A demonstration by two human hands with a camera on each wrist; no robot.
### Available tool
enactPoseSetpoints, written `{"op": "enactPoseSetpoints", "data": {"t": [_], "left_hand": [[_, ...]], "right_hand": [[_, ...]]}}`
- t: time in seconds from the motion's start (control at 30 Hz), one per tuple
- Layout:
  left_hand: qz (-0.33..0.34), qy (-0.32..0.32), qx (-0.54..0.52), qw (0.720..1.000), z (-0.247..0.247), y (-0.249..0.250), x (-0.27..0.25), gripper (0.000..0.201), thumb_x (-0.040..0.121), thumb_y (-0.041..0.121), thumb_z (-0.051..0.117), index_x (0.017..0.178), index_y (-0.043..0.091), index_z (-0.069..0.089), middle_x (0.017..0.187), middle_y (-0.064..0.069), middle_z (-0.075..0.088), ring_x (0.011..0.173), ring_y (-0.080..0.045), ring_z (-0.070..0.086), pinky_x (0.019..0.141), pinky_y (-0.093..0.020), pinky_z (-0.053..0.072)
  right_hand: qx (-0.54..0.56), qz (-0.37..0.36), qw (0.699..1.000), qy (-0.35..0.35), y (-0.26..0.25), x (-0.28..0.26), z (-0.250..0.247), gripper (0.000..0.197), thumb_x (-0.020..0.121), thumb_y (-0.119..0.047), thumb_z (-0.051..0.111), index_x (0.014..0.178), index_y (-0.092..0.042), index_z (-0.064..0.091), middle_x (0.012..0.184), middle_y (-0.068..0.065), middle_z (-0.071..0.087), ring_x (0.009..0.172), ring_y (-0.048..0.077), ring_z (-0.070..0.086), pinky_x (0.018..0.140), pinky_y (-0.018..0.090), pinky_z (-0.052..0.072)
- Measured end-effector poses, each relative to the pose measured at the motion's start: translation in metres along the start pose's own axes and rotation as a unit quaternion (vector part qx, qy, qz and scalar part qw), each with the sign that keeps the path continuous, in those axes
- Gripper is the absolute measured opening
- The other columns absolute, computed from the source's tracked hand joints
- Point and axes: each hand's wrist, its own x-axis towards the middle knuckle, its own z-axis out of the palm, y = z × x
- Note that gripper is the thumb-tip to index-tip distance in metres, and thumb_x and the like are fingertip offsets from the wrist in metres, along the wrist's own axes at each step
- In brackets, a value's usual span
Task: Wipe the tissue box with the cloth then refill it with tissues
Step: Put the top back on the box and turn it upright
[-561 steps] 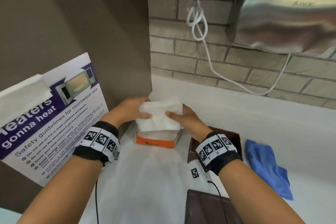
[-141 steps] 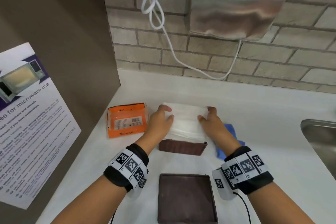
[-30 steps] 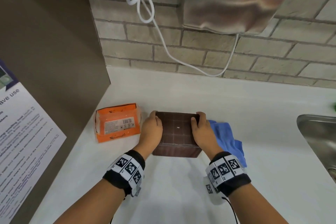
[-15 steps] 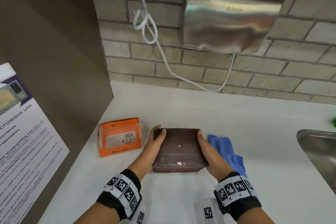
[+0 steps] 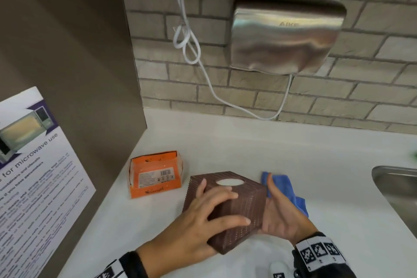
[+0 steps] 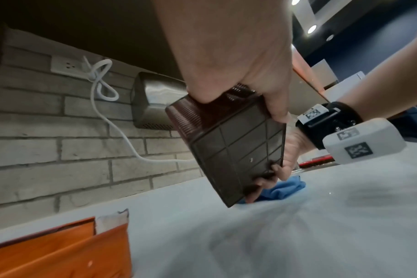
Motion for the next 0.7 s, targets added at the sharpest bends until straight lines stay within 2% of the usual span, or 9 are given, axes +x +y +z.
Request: {"op": "enactPoseSetpoints", "data": {"t": [0.13, 0.2, 0.23, 0.3, 0.37, 0.47, 0.53, 0.6, 0.7], "left_hand": [[-0.078, -0.082, 0.047, 0.992, 0.002, -0.014, -0.013, 0.116, 0.069, 0.061, 0.076, 0.155, 0.04, -0.001, 0.162, -0.001, 0.0, 0.152, -0.028, -0.006, 0.115, -0.056, 0.018], [-0.216, -0.101, -0.091, 0.967, -0.003, -0.016, -0.009, 0.135, 0.06, 0.062, 0.081, 0.143, 0.054, -0.026, 0.157, 0.018, -0.029, 0.148, -0.006, -0.024, 0.118, -0.034, 0.012], [-0.28, -0.081, -0.19, 0.937, -0.004, -0.016, -0.004, 0.134, 0.062, 0.058, 0.082, 0.137, 0.06, -0.029, 0.154, 0.03, -0.027, 0.144, 0.008, -0.019, 0.117, -0.021, 0.011], [-0.348, 0.008, -0.332, 0.877, 0.005, -0.025, 0.004, 0.106, 0.078, 0.047, 0.074, 0.14, 0.061, -0.01, 0.149, 0.042, 0.006, 0.141, 0.019, 0.01, 0.112, -0.008, 0.021], [-0.391, 0.044, -0.347, 0.852, 0.021, -0.041, 0.008, 0.067, 0.093, 0.037, 0.059, 0.138, 0.054, 0.013, 0.138, 0.039, 0.03, 0.139, 0.005, 0.032, 0.103, -0.004, 0.031], [-0.411, 0.036, -0.324, 0.851, 0.043, -0.059, 0.004, 0.062, 0.099, 0.032, 0.051, 0.151, 0.038, 0.018, 0.15, 0.021, 0.034, 0.14, -0.001, 0.034, 0.108, -0.009, 0.031], [-0.409, 0.039, -0.301, 0.861, 0.049, -0.063, 0.002, 0.06, 0.1, 0.031, 0.049, 0.152, 0.035, 0.02, 0.149, 0.024, 0.034, 0.137, 0.004, 0.034, 0.113, -0.016, 0.028], [-0.414, 0.048, -0.298, 0.859, 0.049, -0.064, 0.005, 0.053, 0.102, 0.028, 0.048, 0.145, 0.038, 0.021, 0.137, 0.035, 0.035, 0.129, 0.01, 0.037, 0.107, -0.008, 0.03], [-0.432, 0.05, -0.3, 0.849, 0.048, -0.068, 0.009, 0.048, 0.102, 0.027, 0.047, 0.145, 0.033, 0.027, 0.135, 0.023, 0.045, 0.127, 0.001, 0.045, 0.107, -0.016, 0.037]], "right_hand": [[0.0, -0.043, 0.999, 0.018, 0.0, -0.002, 0.009, 0.046, 0.091, -0.037, 0.05, 0.126, -0.009, 0.06, 0.131, 0.021, 0.059, 0.117, 0.034, 0.057, 0.104, 0.053, 0.039], [0.004, -0.107, 0.994, 0.019, -0.001, -0.002, 0.013, 0.034, 0.092, -0.029, 0.048, 0.114, -0.013, 0.069, 0.127, 0.019, 0.062, 0.114, 0.029, 0.06, 0.102, 0.051, 0.041], [-0.002, -0.137, 0.99, 0.019, 0.0, 0.0, 0.015, 0.031, 0.092, -0.026, 0.047, 0.109, -0.016, 0.071, 0.124, 0.016, 0.064, 0.111, 0.026, 0.062, 0.1, 0.049, 0.044], [-0.038, -0.181, 0.982, 0.03, 0.004, 0.008, 0.02, 0.032, 0.095, -0.024, 0.044, 0.122, -0.02, 0.061, 0.127, 0.011, 0.063, 0.117, 0.025, 0.06, 0.099, 0.046, 0.044], [-0.065, -0.204, 0.976, 0.047, 0.011, 0.022, 0.02, 0.038, 0.098, -0.023, 0.042, 0.135, -0.02, 0.049, 0.132, 0.01, 0.061, 0.122, 0.024, 0.057, 0.097, 0.039, 0.047], [-0.071, -0.215, 0.97, 0.091, 0.021, 0.039, 0.015, 0.04, 0.098, -0.022, 0.041, 0.138, -0.018, 0.046, 0.129, 0.008, 0.063, 0.118, 0.021, 0.06, 0.087, 0.029, 0.051], [-0.086, -0.219, 0.967, 0.099, 0.026, 0.045, 0.012, 0.039, 0.099, -0.023, 0.039, 0.137, -0.019, 0.046, 0.129, 0.007, 0.063, 0.119, 0.019, 0.06, 0.089, 0.029, 0.049], [-0.085, -0.215, 0.967, 0.104, 0.027, 0.048, 0.012, 0.037, 0.1, -0.023, 0.037, 0.135, -0.018, 0.048, 0.129, 0.006, 0.063, 0.117, 0.018, 0.061, 0.087, 0.026, 0.051], [-0.111, -0.224, 0.962, 0.112, 0.029, 0.051, 0.009, 0.037, 0.102, -0.023, 0.034, 0.136, -0.021, 0.047, 0.132, 0.004, 0.061, 0.12, 0.016, 0.059, 0.092, 0.027, 0.047]]}}
